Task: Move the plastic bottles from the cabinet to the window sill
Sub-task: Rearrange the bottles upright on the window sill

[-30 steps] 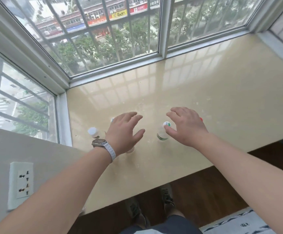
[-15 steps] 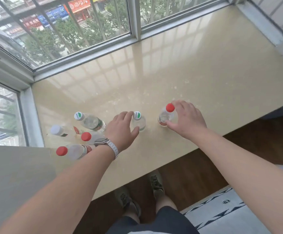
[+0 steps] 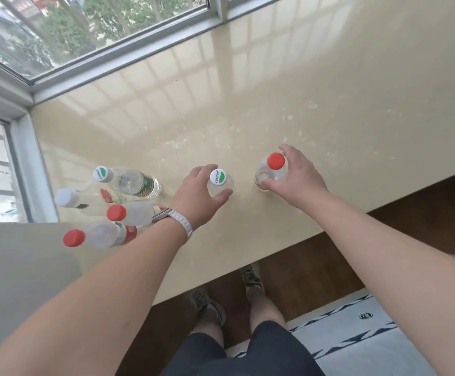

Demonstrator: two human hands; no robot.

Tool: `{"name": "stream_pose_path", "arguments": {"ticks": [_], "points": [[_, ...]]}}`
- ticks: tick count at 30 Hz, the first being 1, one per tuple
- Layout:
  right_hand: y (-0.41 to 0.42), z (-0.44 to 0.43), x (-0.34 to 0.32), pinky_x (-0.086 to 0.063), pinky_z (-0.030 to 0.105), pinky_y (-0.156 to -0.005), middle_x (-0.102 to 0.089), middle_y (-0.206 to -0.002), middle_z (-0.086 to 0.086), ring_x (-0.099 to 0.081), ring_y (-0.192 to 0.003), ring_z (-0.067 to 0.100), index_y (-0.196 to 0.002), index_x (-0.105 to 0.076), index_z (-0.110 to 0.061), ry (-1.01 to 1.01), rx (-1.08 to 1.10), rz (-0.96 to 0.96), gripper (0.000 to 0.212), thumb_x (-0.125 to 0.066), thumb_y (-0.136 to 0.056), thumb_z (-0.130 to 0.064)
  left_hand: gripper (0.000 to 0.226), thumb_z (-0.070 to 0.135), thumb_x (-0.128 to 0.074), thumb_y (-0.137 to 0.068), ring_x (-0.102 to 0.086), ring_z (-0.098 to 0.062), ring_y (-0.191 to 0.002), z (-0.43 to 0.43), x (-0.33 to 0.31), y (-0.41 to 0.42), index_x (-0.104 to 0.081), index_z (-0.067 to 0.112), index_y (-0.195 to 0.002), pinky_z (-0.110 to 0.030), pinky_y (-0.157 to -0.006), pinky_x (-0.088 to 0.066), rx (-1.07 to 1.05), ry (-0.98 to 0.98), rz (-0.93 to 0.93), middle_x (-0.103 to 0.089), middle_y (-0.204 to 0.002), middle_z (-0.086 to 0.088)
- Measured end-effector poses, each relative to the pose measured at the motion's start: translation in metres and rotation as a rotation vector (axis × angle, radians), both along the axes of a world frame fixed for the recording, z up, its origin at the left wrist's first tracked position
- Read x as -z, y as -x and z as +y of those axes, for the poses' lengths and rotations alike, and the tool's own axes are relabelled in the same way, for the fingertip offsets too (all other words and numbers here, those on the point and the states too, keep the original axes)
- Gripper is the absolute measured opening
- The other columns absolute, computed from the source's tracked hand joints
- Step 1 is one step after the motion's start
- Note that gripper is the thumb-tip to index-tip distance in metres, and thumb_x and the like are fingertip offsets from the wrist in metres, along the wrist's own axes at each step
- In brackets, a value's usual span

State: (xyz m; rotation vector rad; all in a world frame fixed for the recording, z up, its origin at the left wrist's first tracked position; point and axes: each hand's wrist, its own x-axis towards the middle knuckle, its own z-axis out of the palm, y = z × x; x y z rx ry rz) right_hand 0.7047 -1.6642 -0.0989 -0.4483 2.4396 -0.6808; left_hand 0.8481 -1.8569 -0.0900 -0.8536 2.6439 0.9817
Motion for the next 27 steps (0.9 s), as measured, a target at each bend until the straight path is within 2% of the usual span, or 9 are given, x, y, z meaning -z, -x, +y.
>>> {"name": "stream_pose_path", "arguments": {"ticks": [3, 5, 10, 15, 18, 20, 25, 27], "points": [[0.001, -0.001, 0.007, -0.047, 0.038, -0.094, -0.056, -0.127, -0.007, -0.054, -0.117, 0.018, -0.127, -0.051, -0.032, 0.1, 0.023, -0.068, 0.057, -0.075, -0.076, -0.043, 0.062, 0.046, -0.071, -0.085, -0.052, -0.017, -0.124, 0.001, 0.002, 0.001, -0.048, 0.03, -0.14, -0.025, -0.089, -0.034, -0.031, -0.015, 0.009, -0.05, -0.142, 0.007], [0.0, -0.002, 0.008, -0.05, 0.04, -0.09, -0.059, -0.115, -0.008, -0.058, -0.106, 0.017, -0.115, -0.056, -0.032, 0.138, 0.029, -0.082, 0.045, -0.074, -0.075, -0.041, 0.062, 0.046, -0.071, -0.085, -0.052, -0.016, -0.122, 0.001, 0.002, 0.0, -0.048, 0.031, -0.14, -0.025, -0.088, -0.034, -0.039, -0.017, 0.01, -0.05, -0.141, 0.007], [-0.004, -0.001, 0.008, -0.049, 0.036, -0.083, -0.059, -0.11, -0.008, -0.057, -0.1, 0.016, -0.111, -0.056, -0.032, 0.137, 0.002, -0.065, 0.04, -0.075, -0.075, -0.04, 0.062, 0.043, -0.073, -0.085, -0.051, -0.015, -0.121, -0.002, -0.003, -0.01, -0.05, 0.03, -0.141, -0.024, -0.089, -0.033, -0.059, -0.043, 0.021, -0.051, -0.139, 0.006], [-0.018, 0.001, 0.001, -0.04, 0.019, -0.07, -0.059, -0.103, -0.014, -0.056, -0.095, 0.01, -0.101, -0.055, -0.039, 0.194, -0.02, -0.077, 0.034, -0.076, -0.074, -0.039, 0.061, 0.043, -0.075, -0.084, -0.05, -0.008, -0.116, 0.001, -0.009, -0.033, -0.051, 0.032, -0.139, -0.022, -0.09, -0.033, -0.115, -0.078, 0.044, -0.052, -0.135, 0.009], [-0.035, -0.002, -0.003, -0.043, 0.023, -0.074, -0.059, -0.102, -0.015, -0.056, -0.094, 0.009, -0.1, -0.055, -0.038, 0.211, -0.072, -0.087, 0.033, -0.076, -0.074, -0.039, 0.059, 0.044, -0.075, -0.083, -0.049, -0.006, -0.109, 0.009, -0.006, -0.055, -0.053, 0.033, -0.137, -0.024, -0.088, -0.035, -0.162, -0.093, 0.049, -0.053, -0.132, 0.011], [-0.049, -0.006, -0.005, -0.044, 0.026, -0.076, -0.06, -0.103, -0.015, -0.056, -0.095, 0.009, -0.101, -0.056, -0.037, 0.223, -0.113, -0.085, 0.033, -0.076, -0.075, -0.039, 0.059, 0.044, -0.075, -0.082, -0.051, -0.009, -0.111, 0.014, -0.004, -0.072, -0.054, 0.033, -0.135, -0.024, -0.089, -0.036, -0.186, -0.097, 0.054, -0.054, -0.132, 0.009], [-0.09, -0.02, -0.004, -0.037, 0.016, -0.075, -0.057, -0.106, -0.018, -0.051, -0.096, 0.002, -0.105, -0.052, -0.042, 0.237, -0.181, -0.069, 0.038, -0.076, -0.074, -0.041, 0.058, 0.041, -0.076, -0.081, -0.052, -0.012, -0.118, 0.014, -0.003, -0.115, -0.056, 0.027, -0.134, -0.024, -0.096, -0.035, -0.273, -0.123, 0.079, -0.057, -0.129, 0.007], [-0.107, -0.028, -0.003, -0.036, 0.018, -0.078, -0.054, -0.107, -0.019, -0.048, -0.096, -0.001, -0.11, -0.052, -0.043, 0.24, -0.212, -0.068, 0.044, -0.076, -0.074, -0.041, 0.057, 0.039, -0.077, -0.081, -0.051, -0.009, -0.119, 0.011, -0.003, -0.132, -0.057, 0.025, -0.133, -0.023, -0.097, -0.034, -0.32, -0.137, 0.102, -0.057, -0.128, 0.01]]}}
